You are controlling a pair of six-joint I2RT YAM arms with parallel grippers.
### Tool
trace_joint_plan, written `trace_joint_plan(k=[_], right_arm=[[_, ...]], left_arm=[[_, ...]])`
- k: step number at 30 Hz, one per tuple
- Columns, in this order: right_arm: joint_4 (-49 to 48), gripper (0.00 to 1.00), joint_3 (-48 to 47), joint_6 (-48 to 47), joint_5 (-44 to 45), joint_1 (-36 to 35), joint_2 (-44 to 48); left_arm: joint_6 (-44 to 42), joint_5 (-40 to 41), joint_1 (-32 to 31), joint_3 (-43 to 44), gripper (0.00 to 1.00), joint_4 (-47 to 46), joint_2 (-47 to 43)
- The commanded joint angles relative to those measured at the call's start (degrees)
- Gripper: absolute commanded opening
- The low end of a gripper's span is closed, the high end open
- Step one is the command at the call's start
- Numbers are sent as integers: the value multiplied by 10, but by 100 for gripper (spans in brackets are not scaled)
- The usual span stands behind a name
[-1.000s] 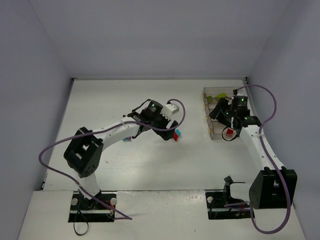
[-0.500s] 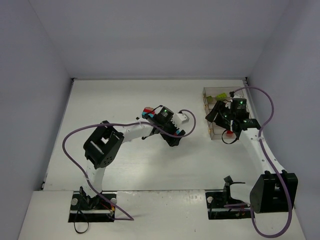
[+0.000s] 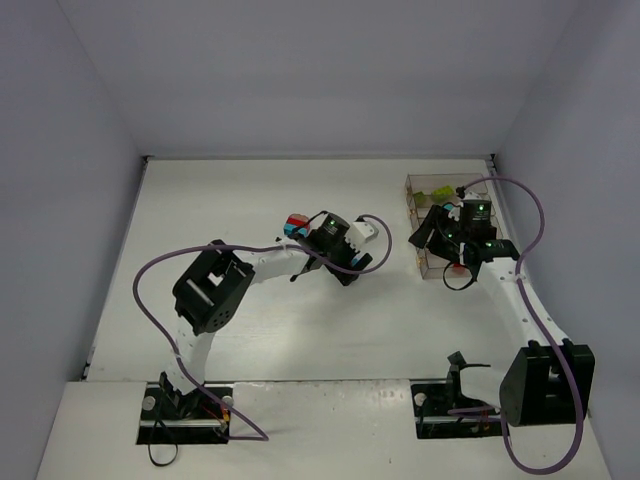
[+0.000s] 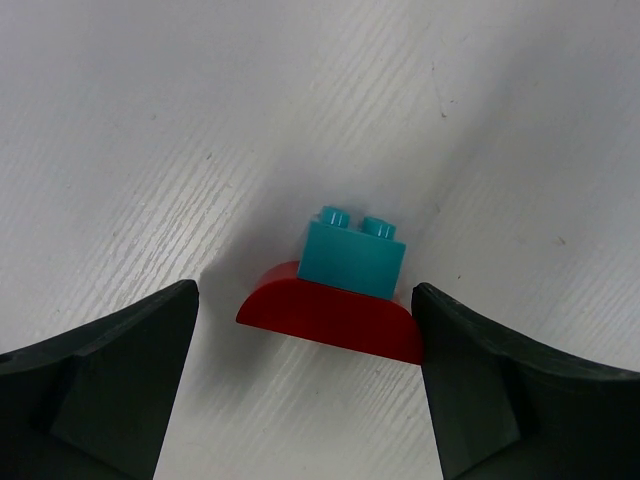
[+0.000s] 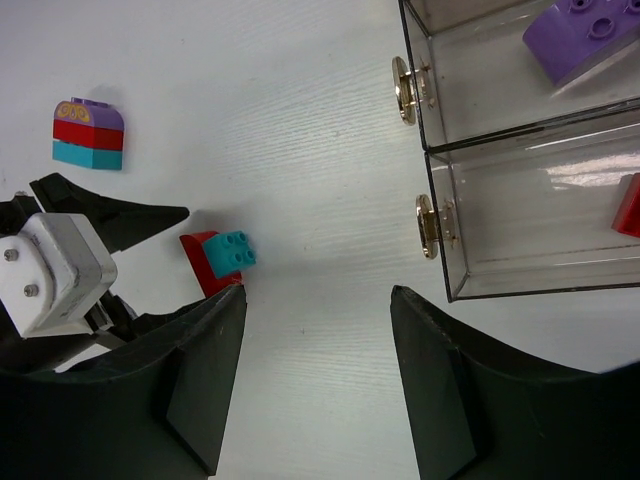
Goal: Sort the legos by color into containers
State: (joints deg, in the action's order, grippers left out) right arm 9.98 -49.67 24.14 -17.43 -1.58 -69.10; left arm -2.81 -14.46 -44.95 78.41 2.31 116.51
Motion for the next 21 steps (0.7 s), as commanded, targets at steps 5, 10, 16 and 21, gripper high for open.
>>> trace_joint_plan(k=[5,10,16,21], right_arm=[[-32,56,7,-3,-17,-3,4],[-37,56,10,-4,-26,-2,-2],[-39,56,12,-3,-33,-2,-6],[-40,56,11,-4,-37,-3,-2]], left_arm=[[-13,-20,-4,-2,81,-30,-17],[-50,-47,-3,-5,81,-24,-18],[-53,-49,-3,16,75,15,0],[-50,-50,-2,-3,53,1,-5]])
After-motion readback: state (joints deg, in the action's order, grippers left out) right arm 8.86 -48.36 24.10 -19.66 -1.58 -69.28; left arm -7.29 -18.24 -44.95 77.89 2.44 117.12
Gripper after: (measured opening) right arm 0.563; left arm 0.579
